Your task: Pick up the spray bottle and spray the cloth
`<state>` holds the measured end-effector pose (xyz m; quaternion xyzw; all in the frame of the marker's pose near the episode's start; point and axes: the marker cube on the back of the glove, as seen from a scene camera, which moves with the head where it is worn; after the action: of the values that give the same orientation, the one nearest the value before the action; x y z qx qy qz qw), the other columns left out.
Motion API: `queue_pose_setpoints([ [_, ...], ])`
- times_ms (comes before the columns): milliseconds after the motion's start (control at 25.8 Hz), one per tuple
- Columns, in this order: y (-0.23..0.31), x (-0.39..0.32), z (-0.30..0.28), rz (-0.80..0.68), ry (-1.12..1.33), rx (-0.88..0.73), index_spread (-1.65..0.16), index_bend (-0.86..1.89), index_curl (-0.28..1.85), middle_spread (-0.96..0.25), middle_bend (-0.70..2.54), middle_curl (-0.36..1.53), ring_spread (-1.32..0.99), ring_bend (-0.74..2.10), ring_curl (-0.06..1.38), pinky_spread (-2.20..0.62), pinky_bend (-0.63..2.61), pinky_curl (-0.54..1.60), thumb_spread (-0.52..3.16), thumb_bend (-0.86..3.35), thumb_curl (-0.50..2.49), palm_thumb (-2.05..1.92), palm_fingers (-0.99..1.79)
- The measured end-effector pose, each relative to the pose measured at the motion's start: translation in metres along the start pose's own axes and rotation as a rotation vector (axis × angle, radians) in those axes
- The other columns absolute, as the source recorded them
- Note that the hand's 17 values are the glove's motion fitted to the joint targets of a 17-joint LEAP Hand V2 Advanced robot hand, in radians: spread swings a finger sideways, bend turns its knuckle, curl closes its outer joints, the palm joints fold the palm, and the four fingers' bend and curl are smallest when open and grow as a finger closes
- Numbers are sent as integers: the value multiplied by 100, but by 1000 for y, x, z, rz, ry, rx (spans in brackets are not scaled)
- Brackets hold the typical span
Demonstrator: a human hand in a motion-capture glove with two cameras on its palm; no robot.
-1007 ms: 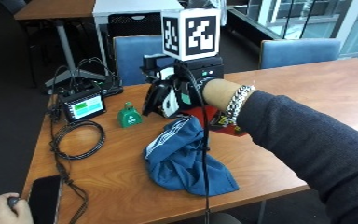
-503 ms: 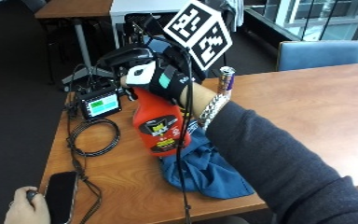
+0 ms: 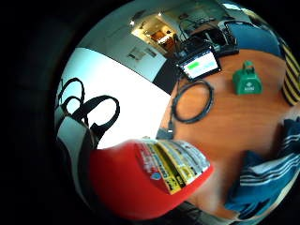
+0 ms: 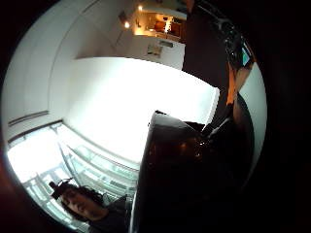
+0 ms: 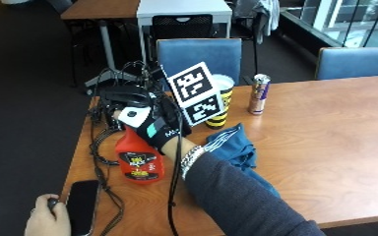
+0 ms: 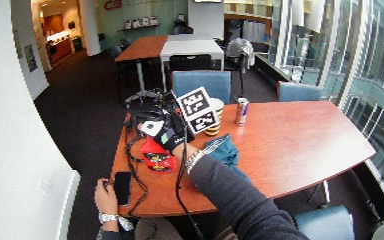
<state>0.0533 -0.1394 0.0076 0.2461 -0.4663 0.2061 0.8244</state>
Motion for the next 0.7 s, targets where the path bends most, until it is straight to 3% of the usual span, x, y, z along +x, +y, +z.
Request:
queue_pose_setpoints([
  [697,-4,13,14,53,25,-40,-34,19,62,-22,59,51,-24,65,46,-32,38,41,25,-4,78,97,136],
])
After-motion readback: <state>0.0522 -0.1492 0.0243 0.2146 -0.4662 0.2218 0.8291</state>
